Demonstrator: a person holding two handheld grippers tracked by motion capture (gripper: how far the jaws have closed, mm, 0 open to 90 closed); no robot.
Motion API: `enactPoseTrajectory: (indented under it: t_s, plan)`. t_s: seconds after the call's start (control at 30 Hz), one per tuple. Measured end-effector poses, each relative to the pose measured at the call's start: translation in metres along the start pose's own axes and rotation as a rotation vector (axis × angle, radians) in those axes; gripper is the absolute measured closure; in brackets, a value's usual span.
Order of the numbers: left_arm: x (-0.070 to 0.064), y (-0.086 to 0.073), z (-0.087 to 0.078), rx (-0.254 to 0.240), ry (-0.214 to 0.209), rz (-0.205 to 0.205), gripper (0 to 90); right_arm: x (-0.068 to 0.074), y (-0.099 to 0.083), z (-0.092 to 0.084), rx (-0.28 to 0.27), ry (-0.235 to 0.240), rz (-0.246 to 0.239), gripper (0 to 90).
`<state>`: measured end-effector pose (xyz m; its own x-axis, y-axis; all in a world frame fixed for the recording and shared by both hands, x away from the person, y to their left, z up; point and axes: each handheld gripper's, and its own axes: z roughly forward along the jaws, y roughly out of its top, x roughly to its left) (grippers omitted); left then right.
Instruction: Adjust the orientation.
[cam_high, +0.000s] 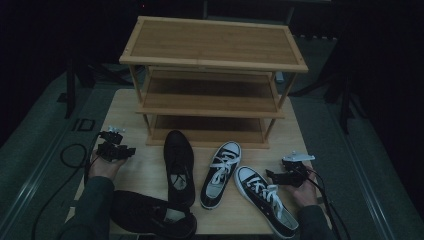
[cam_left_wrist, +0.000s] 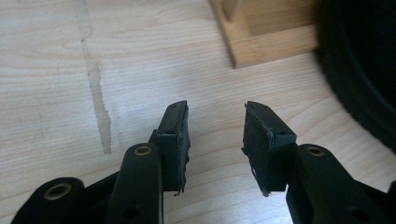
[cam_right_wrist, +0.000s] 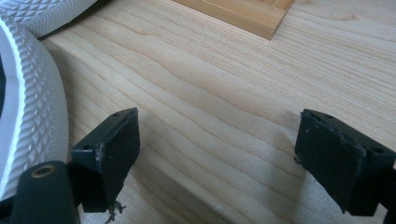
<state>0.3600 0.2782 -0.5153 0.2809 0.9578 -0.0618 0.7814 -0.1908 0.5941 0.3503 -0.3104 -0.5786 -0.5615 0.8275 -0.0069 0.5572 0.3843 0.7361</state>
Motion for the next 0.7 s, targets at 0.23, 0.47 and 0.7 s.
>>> enactPoseTrajectory:
  t_s: [0.23, 0.47, 0.7]
  plan:
    - [-0.007, 0.002, -0.009, -0.031, -0.014, 0.047, 59.8, 0.001, 0.0, 0.0, 0.0, -0.011, 0.01, 13.9]
    - [-0.013, 0.001, -0.018, -0.065, -0.039, 0.083, 59.6, 0.001, 0.0, 0.0, -0.001, -0.014, 0.013, 14.3]
    - [-0.014, -0.001, -0.028, -0.094, -0.049, 0.093, 59.6, 0.001, 0.0, 0.0, 0.0, -0.01, 0.005, 13.5]
